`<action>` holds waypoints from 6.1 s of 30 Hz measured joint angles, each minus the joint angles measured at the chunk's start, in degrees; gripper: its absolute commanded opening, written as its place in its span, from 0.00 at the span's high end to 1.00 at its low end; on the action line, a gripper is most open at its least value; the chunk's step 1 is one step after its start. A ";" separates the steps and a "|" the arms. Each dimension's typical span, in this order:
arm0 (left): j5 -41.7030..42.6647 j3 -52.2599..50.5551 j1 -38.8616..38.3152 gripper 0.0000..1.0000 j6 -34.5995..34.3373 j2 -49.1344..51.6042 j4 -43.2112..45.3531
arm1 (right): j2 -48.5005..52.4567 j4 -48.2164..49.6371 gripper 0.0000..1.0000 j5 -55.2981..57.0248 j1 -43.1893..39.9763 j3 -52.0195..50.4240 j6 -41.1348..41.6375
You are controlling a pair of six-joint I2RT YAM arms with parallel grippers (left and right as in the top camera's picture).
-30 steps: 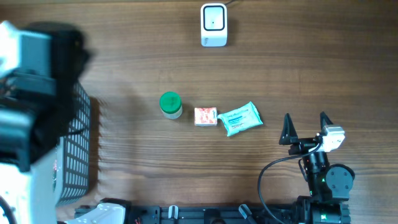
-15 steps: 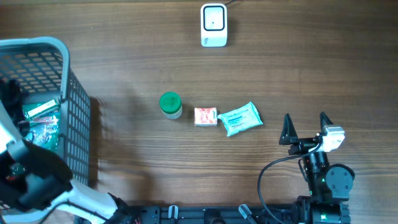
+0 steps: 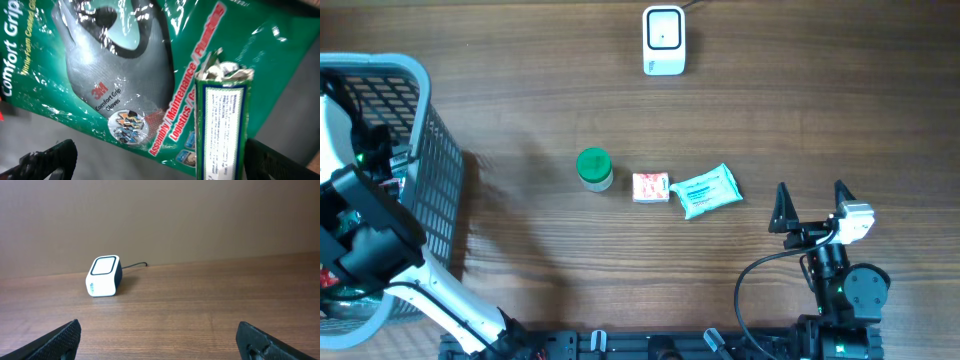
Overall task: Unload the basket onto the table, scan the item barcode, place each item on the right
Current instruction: 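Reach into the basket and grasp the green tube box, then carry the tube box to the scanner and drop it onto the wipes, then move the left gripper back into the basket and grasp the red Nescafe stick, then carry the Nescafe stick under the scanner and drop it right of the wipes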
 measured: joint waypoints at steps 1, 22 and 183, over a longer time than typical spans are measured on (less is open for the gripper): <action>0.00 0.00 -0.31 0.02 0.00 0.44 0.04 | 0.00 0.00 0.00 0.00 0.00 0.00 0.00; -2.16 -3.56 -0.98 0.83 -0.39 1.11 2.12 | 0.00 0.02 0.00 0.00 0.00 0.00 0.00; 71.08 -7.80 -11.76 0.96 30.45 -51.74 27.56 | -0.11 0.02 0.00 -0.35 -0.07 -0.02 -0.02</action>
